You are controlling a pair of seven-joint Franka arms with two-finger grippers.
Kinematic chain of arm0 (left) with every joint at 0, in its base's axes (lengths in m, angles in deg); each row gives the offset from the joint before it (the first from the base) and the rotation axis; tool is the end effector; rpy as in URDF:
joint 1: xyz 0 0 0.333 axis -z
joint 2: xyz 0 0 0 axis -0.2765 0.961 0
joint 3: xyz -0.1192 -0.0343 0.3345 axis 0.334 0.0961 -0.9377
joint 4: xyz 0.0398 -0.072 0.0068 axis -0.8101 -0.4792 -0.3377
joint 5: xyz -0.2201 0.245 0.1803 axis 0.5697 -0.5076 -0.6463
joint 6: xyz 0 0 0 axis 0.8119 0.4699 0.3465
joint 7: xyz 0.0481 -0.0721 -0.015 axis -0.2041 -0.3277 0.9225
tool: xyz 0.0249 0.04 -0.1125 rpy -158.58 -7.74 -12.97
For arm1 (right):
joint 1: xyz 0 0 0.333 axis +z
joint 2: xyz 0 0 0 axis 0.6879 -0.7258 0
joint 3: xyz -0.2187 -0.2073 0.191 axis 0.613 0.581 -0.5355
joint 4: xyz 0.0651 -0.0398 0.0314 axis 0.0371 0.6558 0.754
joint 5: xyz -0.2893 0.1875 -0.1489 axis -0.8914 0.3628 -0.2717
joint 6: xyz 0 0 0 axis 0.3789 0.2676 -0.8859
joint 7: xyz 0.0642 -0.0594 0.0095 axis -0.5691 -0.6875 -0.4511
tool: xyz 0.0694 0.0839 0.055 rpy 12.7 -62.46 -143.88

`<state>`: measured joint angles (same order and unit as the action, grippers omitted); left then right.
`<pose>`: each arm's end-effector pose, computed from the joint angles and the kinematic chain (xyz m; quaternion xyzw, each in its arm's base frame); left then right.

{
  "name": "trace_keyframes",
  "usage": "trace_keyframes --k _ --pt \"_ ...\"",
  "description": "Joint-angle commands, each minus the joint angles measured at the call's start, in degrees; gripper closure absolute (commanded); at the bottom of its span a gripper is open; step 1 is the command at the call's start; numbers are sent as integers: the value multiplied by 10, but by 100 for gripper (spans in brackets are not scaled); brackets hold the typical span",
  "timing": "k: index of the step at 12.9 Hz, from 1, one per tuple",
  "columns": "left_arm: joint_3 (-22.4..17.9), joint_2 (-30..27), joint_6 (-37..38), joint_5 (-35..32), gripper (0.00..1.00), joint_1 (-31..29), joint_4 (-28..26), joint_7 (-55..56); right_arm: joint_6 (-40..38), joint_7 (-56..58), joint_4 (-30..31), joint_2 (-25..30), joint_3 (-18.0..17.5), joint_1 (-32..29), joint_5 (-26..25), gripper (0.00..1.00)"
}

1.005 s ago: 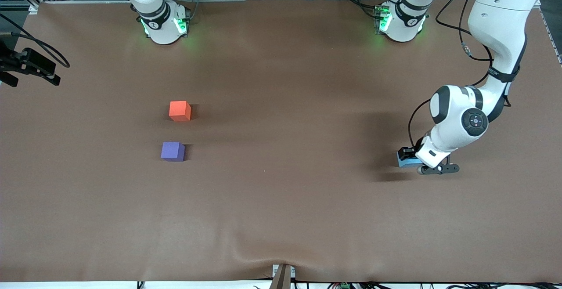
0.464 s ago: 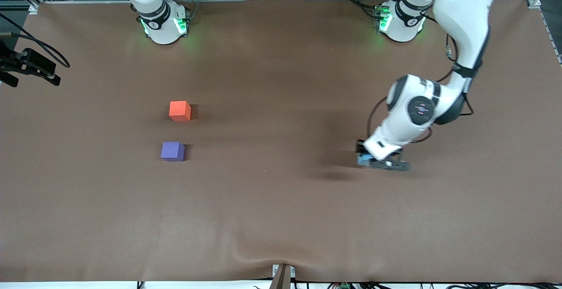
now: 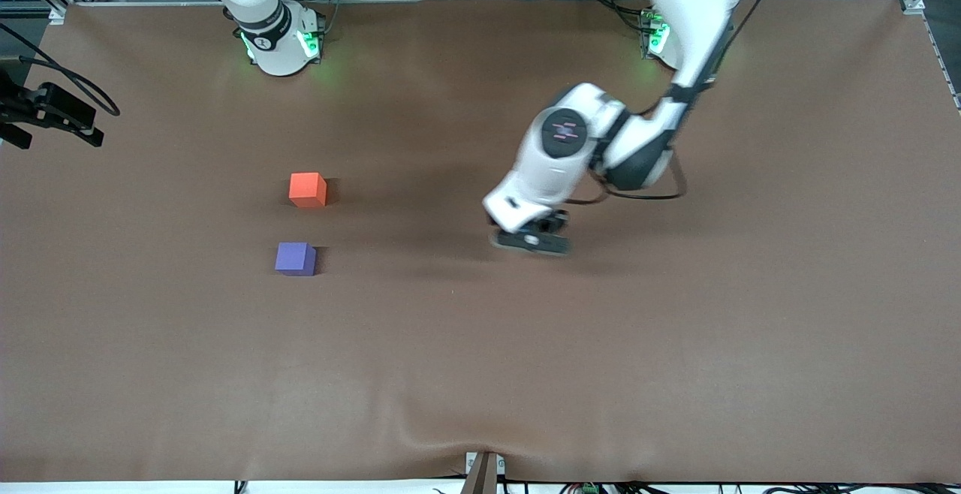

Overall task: Place blue block between orange and purple blocks
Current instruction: 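Carry the light-blue block with the left gripper toward the table's middle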

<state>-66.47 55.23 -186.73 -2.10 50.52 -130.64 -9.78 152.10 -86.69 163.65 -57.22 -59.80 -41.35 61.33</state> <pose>0.5323 -0.4875 0.3352 0.9962 -0.0547 0.0175 0.0656 0.5245 -0.0124 0.6878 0.9999 0.0137 0.0022 0.0006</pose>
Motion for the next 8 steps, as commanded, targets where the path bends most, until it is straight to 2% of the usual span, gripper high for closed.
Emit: trace_keyframes --k 1,2,4,6,8 --pt "-24 110 14 6 100 63 135 57 -4 2 -6 -3 7 9 5 0" --pt "-28 143 14 6 100 87 176 75 -4 2 -6 -3 6 9 4 0" --pt "-38 185 13 8 100 124 219 87 -4 2 -7 -3 6 10 5 0" --pt "-36 196 9 9 100 130 226 98 -4 2 -6 -5 6 10 4 0" --pt "-37 198 7 9 1 134 223 105 -7 2 -5 -7 7 3 4 0"
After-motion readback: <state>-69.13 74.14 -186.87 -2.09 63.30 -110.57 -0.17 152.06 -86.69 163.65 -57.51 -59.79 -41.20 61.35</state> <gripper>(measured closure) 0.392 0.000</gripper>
